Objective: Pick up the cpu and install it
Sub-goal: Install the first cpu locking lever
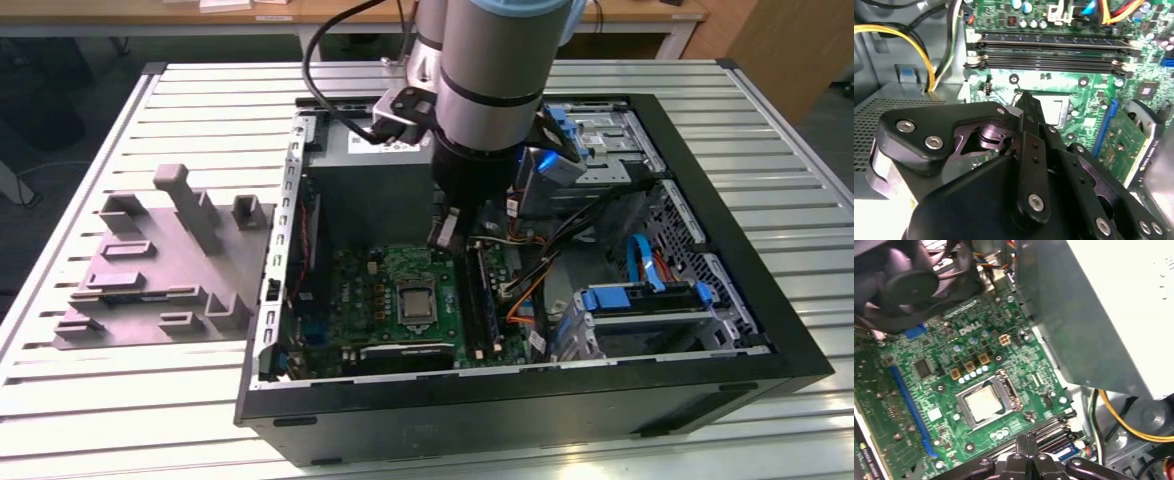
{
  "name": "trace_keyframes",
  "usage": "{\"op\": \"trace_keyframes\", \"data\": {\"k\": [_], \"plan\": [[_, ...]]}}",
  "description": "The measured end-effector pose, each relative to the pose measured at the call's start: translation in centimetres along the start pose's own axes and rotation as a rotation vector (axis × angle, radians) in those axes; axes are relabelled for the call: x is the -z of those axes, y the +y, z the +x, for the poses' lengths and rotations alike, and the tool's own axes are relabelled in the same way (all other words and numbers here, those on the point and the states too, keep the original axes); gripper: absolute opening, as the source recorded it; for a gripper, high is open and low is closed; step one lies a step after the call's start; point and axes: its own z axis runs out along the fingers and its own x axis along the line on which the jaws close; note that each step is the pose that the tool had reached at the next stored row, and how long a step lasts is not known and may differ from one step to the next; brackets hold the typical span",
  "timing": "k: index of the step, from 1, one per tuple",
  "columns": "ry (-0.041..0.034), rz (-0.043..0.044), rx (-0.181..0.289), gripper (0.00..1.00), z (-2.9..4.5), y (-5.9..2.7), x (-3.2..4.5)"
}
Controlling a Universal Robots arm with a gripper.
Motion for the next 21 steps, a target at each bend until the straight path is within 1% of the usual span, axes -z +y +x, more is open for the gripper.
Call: {"op": "trace_keyframes", "data": {"k": [3,11,16,21], "plan": [[-0.0001,-0.0001,0.000,0.11,-0.48,0.22,-0.02],[0.0000,0.0000,0.000,0.11,-1.20,0.58,-0.06],[-0.0001,-0.0001,0.000,0.11,-1.70,0.87,-0.30],[-0.0002,0.0001,0.004,0.11,-1.57,1.24,-0.77]]}}
